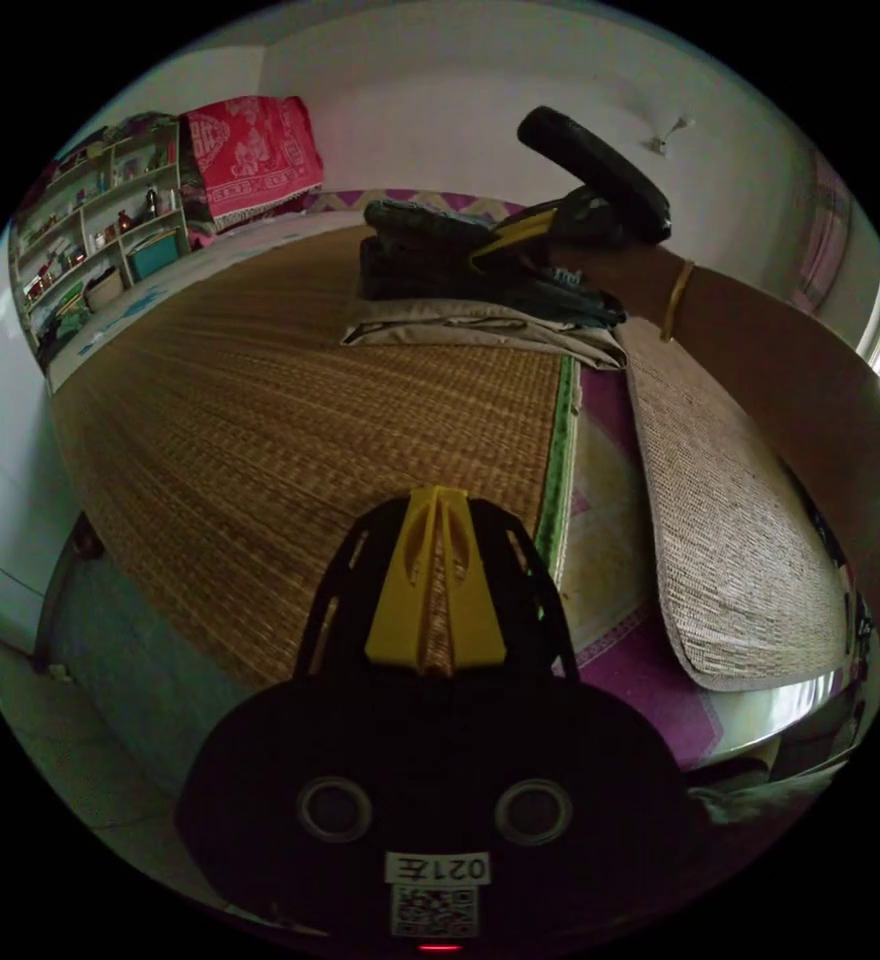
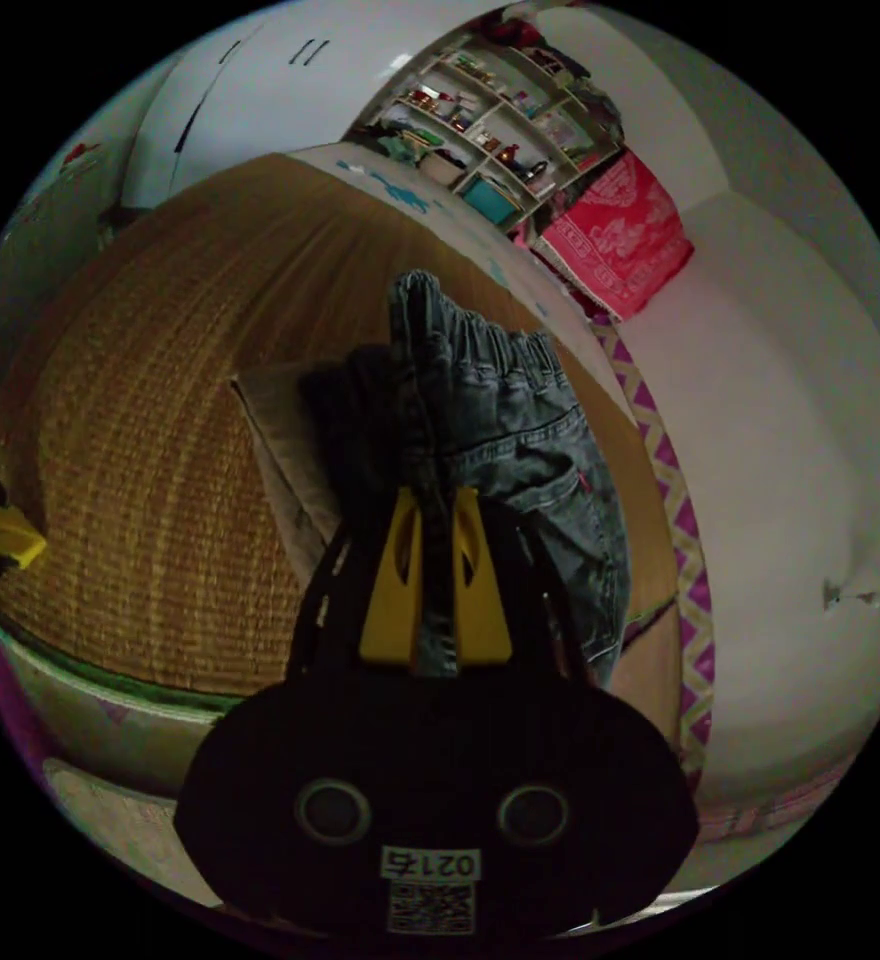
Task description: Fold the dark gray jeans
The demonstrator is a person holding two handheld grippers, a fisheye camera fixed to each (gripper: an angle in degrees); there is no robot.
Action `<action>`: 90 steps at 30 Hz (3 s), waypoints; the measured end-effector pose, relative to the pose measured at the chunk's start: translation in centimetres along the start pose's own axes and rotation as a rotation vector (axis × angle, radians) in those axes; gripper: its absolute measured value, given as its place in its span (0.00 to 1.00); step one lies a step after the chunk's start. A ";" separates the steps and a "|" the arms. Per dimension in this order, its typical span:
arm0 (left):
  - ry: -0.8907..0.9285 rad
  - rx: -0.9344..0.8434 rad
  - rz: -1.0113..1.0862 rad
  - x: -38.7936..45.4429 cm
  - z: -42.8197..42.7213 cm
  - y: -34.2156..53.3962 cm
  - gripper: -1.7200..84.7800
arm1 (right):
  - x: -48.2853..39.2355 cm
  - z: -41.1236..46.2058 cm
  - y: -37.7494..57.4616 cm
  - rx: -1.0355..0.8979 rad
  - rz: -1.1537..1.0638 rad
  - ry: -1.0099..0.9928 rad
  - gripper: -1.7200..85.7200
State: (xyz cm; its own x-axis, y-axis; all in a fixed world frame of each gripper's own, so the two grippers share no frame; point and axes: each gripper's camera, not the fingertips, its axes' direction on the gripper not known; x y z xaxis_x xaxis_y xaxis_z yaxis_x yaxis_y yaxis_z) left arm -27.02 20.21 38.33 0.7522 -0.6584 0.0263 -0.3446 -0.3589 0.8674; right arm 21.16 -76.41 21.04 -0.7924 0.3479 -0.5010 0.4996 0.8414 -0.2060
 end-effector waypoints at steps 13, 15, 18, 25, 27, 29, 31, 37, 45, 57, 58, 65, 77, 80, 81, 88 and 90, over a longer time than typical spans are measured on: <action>0.009 0.004 0.007 -1.6 -1.2 1.2 0.01 | 19.1 -15.8 4.2 0.096 0.399 -0.123 0.01; 0.019 -0.006 0.019 -1.7 -1.5 1.3 0.01 | 22.0 -19.8 6.8 0.100 0.423 -0.083 0.01; 0.156 -0.020 0.082 -0.6 -3.4 1.5 0.01 | 24.4 -27.0 11.2 0.065 0.401 0.009 0.01; 0.354 0.017 0.237 6.8 -7.4 5.1 0.01 | 13.8 -37.7 22.0 -0.136 0.187 0.006 0.02; 0.393 -0.019 0.255 8.4 -7.0 6.2 0.01 | 8.0 -36.5 25.1 -0.218 0.156 -0.081 0.04; 0.413 -0.048 0.265 9.6 -6.5 7.3 0.01 | 2.3 -34.2 28.6 -0.297 0.137 -0.155 0.05; 0.413 -0.077 0.272 10.7 -6.0 8.7 0.01 | -1.5 -34.2 32.7 -0.237 0.250 -0.242 0.05; 0.421 -0.099 0.215 10.2 -5.9 10.2 0.01 | 1.3 -42.6 34.9 -0.079 0.400 -0.069 0.06; 0.417 -0.095 0.176 10.1 -6.0 11.0 0.01 | 10.5 -43.3 36.5 -0.047 0.455 -0.105 0.04; 0.465 -0.103 0.207 15.7 -3.7 11.6 0.01 | 38.1 -76.1 79.4 0.368 1.251 0.163 0.02; 0.472 -0.105 0.226 17.0 -3.5 11.6 0.01 | 38.8 -78.1 85.0 0.344 1.348 0.194 0.02; 0.475 -0.061 0.411 25.2 -3.7 12.7 0.01 | 35.7 -74.6 111.2 0.161 1.803 -0.065 0.02; 0.500 -0.010 0.789 42.1 -3.2 12.9 0.10 | 41.7 -78.8 100.2 0.128 1.322 0.105 0.02; 0.457 -0.026 0.885 46.9 -1.8 13.1 0.11 | 43.9 -72.4 95.3 -0.070 1.182 0.100 0.02; 0.420 -0.038 0.914 48.4 -1.0 13.3 0.12 | 44.4 -70.0 94.0 -0.140 1.137 0.100 0.02; 0.332 -0.098 0.945 52.3 1.2 13.0 0.12 | 44.0 -61.0 92.2 -0.321 1.107 0.006 0.03; 0.311 -0.098 0.941 52.6 0.9 12.3 0.10 | 43.7 -60.5 91.6 -0.331 1.095 0.021 0.03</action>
State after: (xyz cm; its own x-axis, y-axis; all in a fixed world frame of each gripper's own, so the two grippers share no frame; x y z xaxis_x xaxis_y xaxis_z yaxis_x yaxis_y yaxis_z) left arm 7.76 -19.46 49.95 0.3150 -0.4392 0.8414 -0.8391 0.2854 0.4632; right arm 11.14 40.83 31.13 0.0046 0.9656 -0.2601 0.8111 0.1485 0.5658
